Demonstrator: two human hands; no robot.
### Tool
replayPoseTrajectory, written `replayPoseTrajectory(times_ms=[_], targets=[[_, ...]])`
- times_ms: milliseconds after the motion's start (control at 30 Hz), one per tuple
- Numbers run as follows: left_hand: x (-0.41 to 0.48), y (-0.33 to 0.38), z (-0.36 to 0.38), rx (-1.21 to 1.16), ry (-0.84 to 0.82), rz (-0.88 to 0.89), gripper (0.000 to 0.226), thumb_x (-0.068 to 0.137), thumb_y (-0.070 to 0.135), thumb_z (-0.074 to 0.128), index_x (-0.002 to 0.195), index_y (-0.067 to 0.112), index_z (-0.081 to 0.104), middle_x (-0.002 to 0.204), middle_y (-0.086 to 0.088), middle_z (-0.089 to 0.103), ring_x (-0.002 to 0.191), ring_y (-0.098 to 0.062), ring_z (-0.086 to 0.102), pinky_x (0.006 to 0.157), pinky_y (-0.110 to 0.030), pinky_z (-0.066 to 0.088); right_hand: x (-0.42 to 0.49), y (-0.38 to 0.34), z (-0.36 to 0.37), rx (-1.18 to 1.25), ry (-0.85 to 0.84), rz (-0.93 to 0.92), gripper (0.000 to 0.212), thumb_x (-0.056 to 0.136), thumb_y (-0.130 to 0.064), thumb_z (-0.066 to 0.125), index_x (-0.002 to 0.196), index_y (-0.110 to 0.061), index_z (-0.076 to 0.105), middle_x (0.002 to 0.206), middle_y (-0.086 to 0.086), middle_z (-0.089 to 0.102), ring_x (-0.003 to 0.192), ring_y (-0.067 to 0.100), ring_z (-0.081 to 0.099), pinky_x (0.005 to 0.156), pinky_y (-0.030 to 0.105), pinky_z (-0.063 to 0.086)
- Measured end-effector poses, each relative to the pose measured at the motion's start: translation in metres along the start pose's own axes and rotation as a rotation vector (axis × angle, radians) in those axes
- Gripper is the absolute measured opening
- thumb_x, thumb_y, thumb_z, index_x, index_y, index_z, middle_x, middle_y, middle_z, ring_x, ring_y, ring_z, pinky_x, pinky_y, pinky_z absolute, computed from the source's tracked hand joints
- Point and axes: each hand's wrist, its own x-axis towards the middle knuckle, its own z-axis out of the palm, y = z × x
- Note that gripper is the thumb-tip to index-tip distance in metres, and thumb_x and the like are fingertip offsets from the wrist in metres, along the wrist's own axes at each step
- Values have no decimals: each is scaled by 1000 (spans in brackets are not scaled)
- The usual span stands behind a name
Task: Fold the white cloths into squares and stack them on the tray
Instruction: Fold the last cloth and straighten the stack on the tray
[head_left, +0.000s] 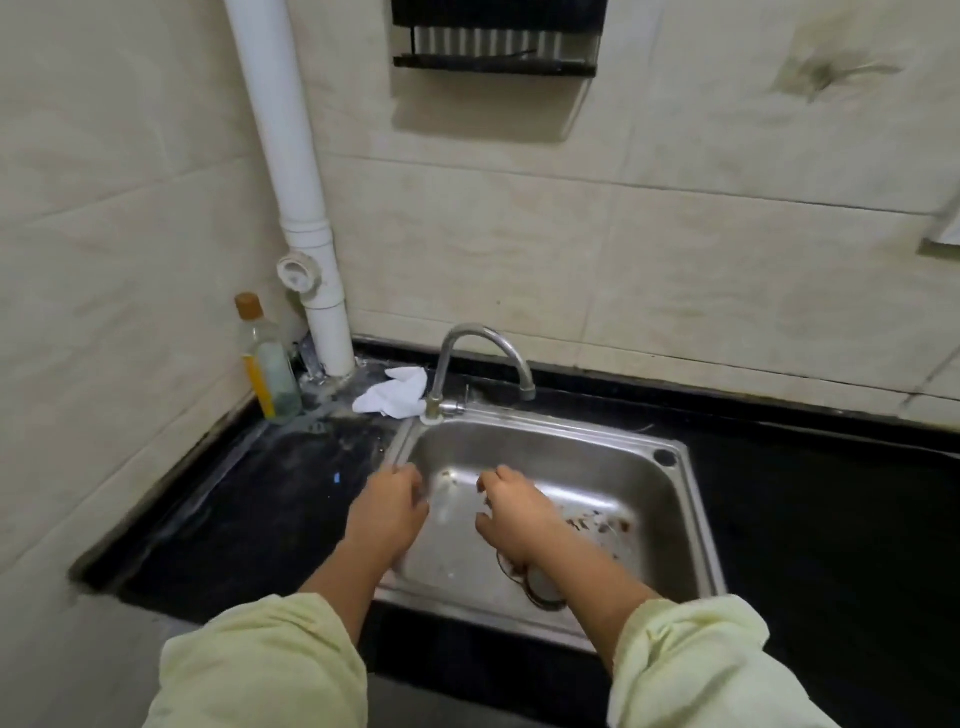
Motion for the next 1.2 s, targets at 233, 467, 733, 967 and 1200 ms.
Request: replayPoseTrajectory(times_ms=[233,467,733,967,1200], targets=[[111,-57,5,-46,-46,-51,12,90,30,54,95,19,55,98,0,46,95,-23,54,76,-37,48,123,-27,4,-32,-40,2,38,92,-22,52,127,-9,46,129,10,46,121,29,44,96,40,44],[198,-99,27,-154,15,-107,18,92,21,53,110,18,55,115,-2,52,104,-22,52,75,-31,44,220,-44,19,-30,-94,-39,58,95,-15,46,149,-11,24,143,14,41,125,33,46,94,40,43],[256,-123,65,-484,54,-103,37,89,1,58,126,9,56,125,-7,57,114,-19,54,96,-22,40,300,-53,50,-122,-26,55,50,94,-3,44,141,-6,26,120,17,59,101,36,64,67,37,42],[266,-120,64,-515,5,-134,5,87,15,67,82,16,66,78,6,65,74,-8,59,59,-9,38,305,-45,53,43,61,89,17,93,-9,46,110,-9,48,103,16,66,94,35,64,65,33,40],[249,-99,25,-704,-95,-86,15,82,4,68,74,17,65,73,2,67,69,-8,59,60,-10,43,264,-27,47,472,178,111,26,88,-20,65,72,-28,47,84,-2,55,74,14,52,63,23,38]])
